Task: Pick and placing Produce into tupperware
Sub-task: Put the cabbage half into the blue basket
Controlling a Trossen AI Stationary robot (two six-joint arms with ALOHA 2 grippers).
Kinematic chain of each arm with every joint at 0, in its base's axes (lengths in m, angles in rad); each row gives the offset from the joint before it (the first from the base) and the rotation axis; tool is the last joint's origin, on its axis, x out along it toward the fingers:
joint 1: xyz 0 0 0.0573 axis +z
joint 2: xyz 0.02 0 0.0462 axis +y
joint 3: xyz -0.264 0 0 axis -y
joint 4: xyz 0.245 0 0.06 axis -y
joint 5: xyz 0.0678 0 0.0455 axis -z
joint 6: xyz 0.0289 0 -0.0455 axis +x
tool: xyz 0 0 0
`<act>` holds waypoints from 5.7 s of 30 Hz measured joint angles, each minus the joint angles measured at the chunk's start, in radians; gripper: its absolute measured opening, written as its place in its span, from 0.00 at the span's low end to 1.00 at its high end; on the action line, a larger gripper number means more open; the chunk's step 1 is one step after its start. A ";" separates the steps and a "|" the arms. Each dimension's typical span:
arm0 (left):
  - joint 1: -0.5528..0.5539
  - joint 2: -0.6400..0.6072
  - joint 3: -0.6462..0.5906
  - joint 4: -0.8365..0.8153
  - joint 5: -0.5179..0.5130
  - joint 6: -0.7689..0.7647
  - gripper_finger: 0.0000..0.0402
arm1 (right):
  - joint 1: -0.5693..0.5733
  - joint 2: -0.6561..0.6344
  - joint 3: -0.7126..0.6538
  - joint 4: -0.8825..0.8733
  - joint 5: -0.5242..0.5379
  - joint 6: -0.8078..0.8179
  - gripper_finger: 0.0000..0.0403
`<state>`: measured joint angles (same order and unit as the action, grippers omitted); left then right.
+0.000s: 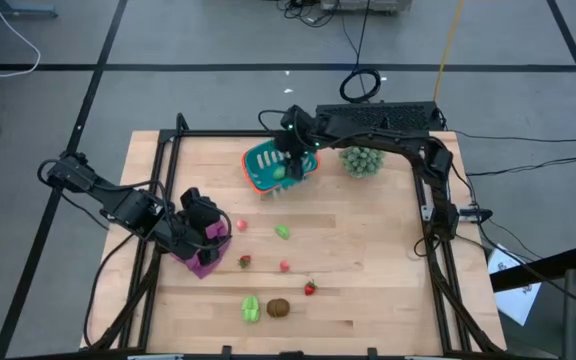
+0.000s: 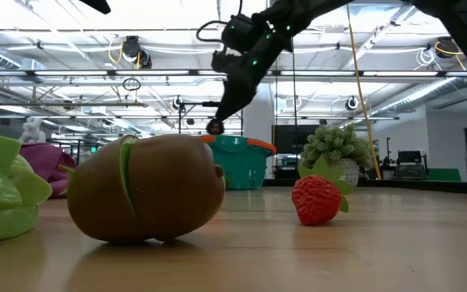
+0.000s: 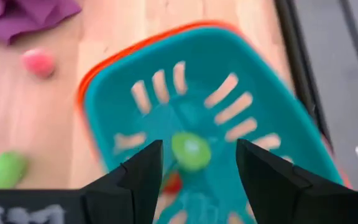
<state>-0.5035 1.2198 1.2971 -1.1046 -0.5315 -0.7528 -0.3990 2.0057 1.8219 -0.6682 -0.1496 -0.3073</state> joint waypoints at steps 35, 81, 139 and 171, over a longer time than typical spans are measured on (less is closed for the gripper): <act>0.000 0.000 0.000 0.000 -0.010 -0.003 0.81 | 0.158 -0.012 -0.001 -0.265 0.174 -0.042 0.48; 0.000 0.000 0.000 -0.116 -0.035 0.069 0.81 | 0.370 -0.012 -0.212 0.045 0.174 0.346 0.71; 0.000 -0.001 -0.001 -0.264 -0.080 0.200 0.81 | 0.413 -0.009 -0.391 0.319 0.118 1.031 0.71; 0.000 -0.001 -0.001 -0.264 -0.080 0.199 0.81 | 0.395 -0.007 -0.419 0.330 0.121 1.028 0.71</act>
<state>-0.5035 1.2190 1.2964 -1.3682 -0.6113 -0.5537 -0.0043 1.9987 1.4025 -0.3385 -0.0284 0.7208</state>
